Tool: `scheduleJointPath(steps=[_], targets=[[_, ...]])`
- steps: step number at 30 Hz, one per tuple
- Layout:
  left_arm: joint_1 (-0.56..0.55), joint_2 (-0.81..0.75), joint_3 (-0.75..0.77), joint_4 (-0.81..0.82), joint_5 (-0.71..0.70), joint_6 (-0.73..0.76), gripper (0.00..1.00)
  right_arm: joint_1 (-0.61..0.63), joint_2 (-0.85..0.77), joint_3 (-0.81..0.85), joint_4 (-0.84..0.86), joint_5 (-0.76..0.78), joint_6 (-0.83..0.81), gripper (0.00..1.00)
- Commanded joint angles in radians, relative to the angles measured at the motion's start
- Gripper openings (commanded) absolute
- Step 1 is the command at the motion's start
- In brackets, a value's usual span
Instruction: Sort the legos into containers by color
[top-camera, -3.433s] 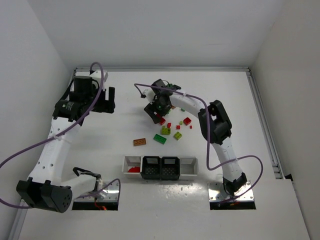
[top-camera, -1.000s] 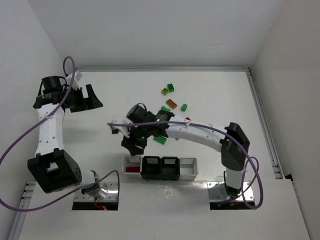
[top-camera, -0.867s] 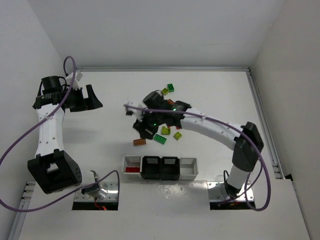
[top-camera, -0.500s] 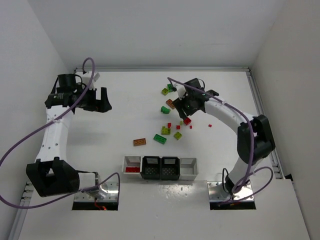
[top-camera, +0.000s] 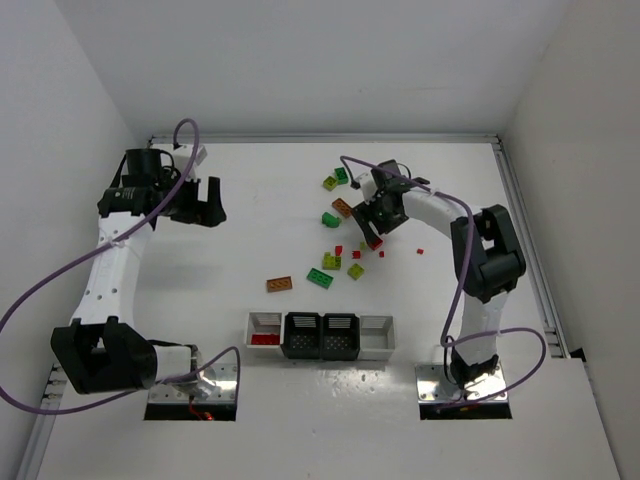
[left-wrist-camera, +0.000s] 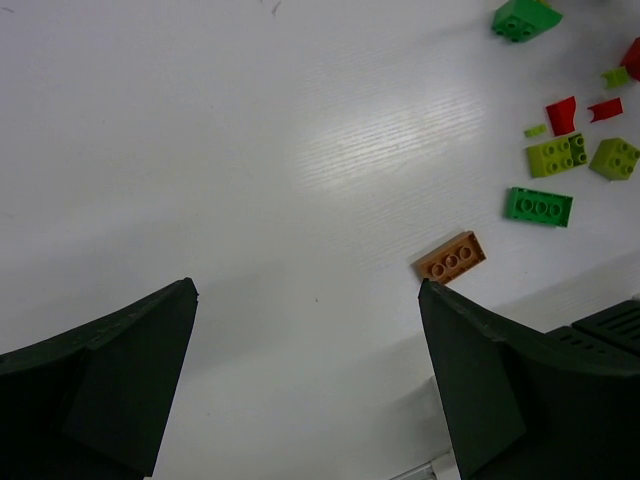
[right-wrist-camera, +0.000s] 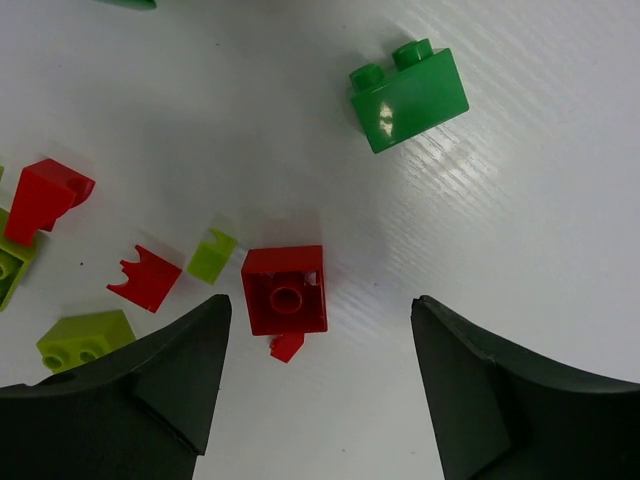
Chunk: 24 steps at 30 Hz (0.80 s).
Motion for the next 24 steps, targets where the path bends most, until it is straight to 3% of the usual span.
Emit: scheduleJointPath(steps=[1, 5, 11, 14, 18, 22, 24], targets=[[-0.009, -0.024, -0.012, 0.031, -0.008, -0.011, 0.99, -0.007, 0.010, 0.044, 0.005, -0.025, -0.015, 0.72], [-0.009, -0.015, -0.012, 0.031, -0.008, -0.011, 0.99, -0.016, 0.045, 0.044, 0.005, -0.034, -0.037, 0.64], [-0.009, -0.015, -0.021, 0.040, -0.008, -0.011, 0.99, -0.016, 0.076, 0.035, 0.005, -0.043, -0.046, 0.59], [-0.009, -0.006, -0.021, 0.040, -0.008, -0.011, 0.99, -0.016, 0.085, 0.044, 0.005, -0.052, -0.046, 0.48], [-0.009, -0.006, -0.021, 0.040, -0.017, -0.011, 0.99, -0.016, 0.064, 0.044, 0.016, -0.063, -0.055, 0.22], [0.037, 0.003, -0.021, 0.040, 0.018, -0.033, 0.99, 0.015, -0.067, 0.018, -0.007, -0.131, -0.078, 0.12], [0.075, 0.064, 0.003, 0.002, 0.139, -0.042, 0.99, 0.045, -0.161, 0.018, -0.047, -0.250, -0.078, 0.07]])
